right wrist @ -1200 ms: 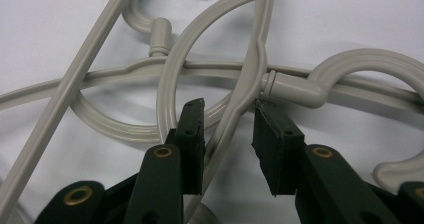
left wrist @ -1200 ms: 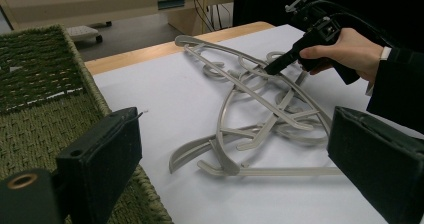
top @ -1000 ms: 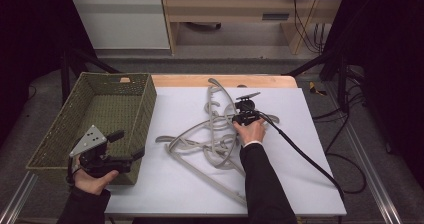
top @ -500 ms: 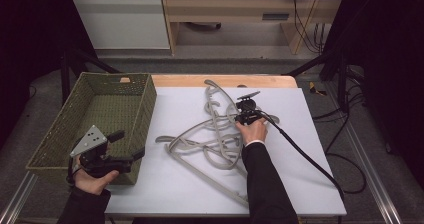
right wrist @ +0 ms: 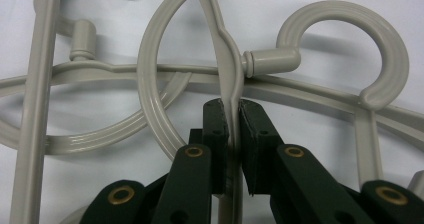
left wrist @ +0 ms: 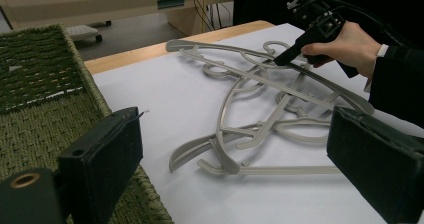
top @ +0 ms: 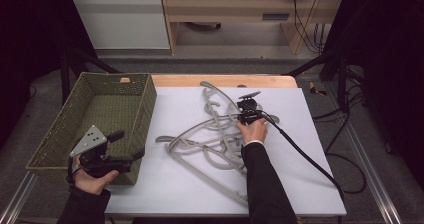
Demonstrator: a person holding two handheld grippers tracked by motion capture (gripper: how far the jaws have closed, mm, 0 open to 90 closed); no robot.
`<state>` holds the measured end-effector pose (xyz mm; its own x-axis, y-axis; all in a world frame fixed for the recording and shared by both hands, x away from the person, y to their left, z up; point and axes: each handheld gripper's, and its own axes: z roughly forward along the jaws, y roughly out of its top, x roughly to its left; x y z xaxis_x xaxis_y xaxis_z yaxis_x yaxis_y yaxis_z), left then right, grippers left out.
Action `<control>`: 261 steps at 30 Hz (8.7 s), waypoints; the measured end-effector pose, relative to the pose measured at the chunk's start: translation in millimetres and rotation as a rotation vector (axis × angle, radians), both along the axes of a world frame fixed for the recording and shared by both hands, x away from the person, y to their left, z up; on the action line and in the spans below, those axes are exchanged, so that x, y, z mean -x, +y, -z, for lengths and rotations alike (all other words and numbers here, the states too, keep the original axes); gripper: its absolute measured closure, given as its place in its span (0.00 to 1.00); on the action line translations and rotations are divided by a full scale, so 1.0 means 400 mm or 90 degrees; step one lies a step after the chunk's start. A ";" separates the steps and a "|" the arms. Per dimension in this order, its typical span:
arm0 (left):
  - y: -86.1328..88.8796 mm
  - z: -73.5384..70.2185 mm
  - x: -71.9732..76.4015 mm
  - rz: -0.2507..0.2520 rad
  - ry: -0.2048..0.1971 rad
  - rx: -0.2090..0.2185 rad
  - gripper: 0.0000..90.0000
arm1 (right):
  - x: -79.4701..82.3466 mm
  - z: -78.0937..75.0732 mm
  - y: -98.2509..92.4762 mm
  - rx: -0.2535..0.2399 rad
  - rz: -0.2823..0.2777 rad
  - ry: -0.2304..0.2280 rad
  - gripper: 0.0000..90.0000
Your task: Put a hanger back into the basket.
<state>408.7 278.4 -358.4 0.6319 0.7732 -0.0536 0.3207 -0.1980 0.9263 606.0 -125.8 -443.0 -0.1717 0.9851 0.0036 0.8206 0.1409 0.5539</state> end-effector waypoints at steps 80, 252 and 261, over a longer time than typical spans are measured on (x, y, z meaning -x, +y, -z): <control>-0.306 -0.056 -0.043 0.321 0.088 -0.218 0.28 | 0.470 -0.242 0.021 -0.130 -0.618 -0.127 0.93; 0.221 -0.241 -0.297 -0.107 0.094 -0.331 0.91 | 0.449 -0.086 -0.226 -0.162 -0.303 -0.274 0.08; 0.267 -0.210 -0.311 -0.138 0.112 -0.329 0.91 | 0.448 -0.085 -0.226 -0.164 -0.303 -0.274 0.08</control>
